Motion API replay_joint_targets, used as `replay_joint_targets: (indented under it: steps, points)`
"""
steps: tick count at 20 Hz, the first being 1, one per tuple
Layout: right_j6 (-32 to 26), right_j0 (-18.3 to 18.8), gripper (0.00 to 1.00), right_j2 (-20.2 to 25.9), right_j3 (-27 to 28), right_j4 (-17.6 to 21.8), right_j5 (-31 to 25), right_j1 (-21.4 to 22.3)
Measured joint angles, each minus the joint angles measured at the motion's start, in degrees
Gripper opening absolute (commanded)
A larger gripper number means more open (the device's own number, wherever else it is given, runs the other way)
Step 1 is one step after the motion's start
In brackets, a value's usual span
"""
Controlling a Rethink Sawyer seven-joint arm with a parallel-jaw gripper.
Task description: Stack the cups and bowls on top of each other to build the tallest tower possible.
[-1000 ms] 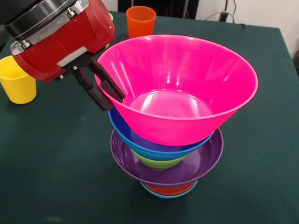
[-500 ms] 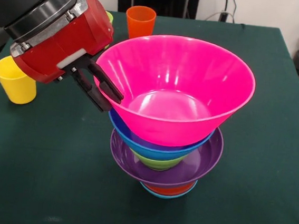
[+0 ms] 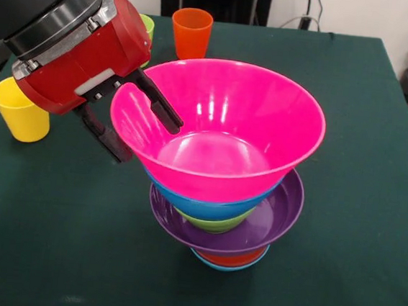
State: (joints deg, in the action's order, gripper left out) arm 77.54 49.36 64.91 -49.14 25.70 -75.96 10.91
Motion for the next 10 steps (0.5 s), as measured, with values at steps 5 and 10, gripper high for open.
replay_joint_targets:
  steps: [5,10]
  points:
    - [0.0,0.0,1.0,-0.22,-0.06,-0.18,0.0,0.01]
    - [0.0,0.0,1.0,-0.34,-0.12,-0.57,0.0,0.01]
